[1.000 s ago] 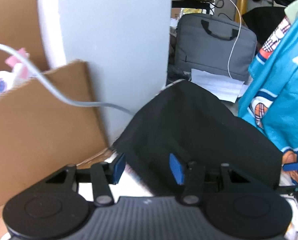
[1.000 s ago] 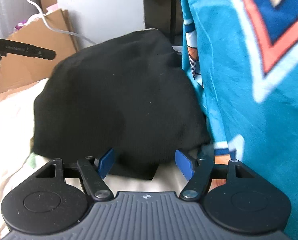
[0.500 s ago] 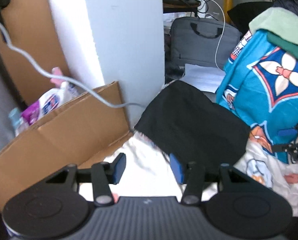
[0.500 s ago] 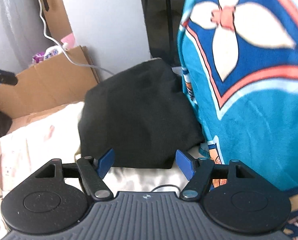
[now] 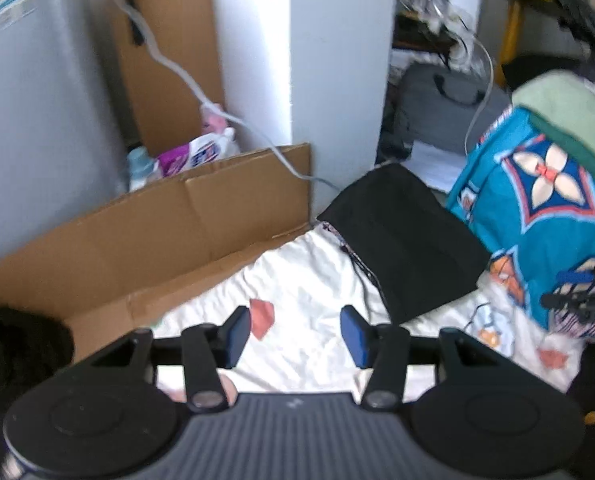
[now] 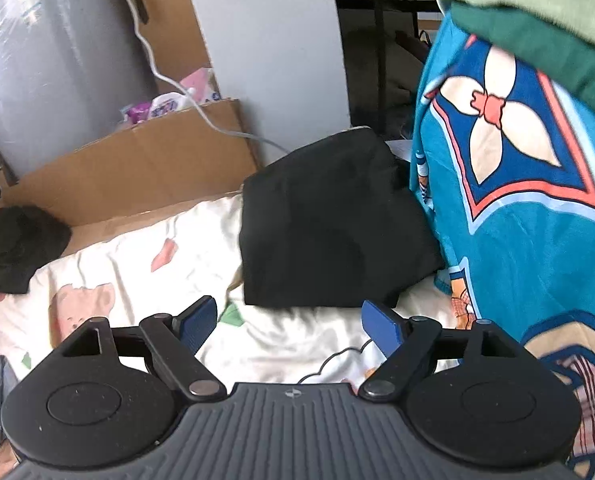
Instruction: Fold clothes
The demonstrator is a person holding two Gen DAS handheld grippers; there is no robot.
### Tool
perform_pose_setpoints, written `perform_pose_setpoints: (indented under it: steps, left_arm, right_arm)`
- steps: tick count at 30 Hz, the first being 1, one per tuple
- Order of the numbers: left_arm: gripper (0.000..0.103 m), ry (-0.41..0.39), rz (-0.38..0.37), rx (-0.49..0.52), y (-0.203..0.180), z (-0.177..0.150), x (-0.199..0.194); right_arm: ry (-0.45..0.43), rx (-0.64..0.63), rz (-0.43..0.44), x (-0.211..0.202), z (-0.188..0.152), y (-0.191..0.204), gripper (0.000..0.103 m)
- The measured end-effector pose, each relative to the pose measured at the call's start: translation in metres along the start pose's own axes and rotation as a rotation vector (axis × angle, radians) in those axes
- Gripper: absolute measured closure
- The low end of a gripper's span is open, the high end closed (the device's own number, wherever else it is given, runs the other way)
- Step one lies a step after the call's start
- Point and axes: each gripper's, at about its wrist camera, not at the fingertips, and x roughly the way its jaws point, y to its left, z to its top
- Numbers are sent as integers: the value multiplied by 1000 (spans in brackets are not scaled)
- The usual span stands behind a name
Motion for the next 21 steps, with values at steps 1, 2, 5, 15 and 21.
perform_pose_setpoints:
  steps: [1,2,5,15,21]
  left_arm:
    - [50,0,0,-11,2,-6,-8]
    - [50,0,0,-22,4,-12,-15]
    - [46,-12,-4,-32,4,-26,-40]
    - [24,-106,3,-103,1,-61,-124]
    - [16,-131,7,-201,7,-94,-165]
  right_arm:
    - [-2,-3,-1,-6,-1,5,18]
    - [-6,-4,-4,-12,-1,9,18]
    - [-27,9,-17,-31,-2,22,16]
    - [-103,-6,-16,-94,-6,72,7]
    - [-134,-9,11,-125,-17,94,5]
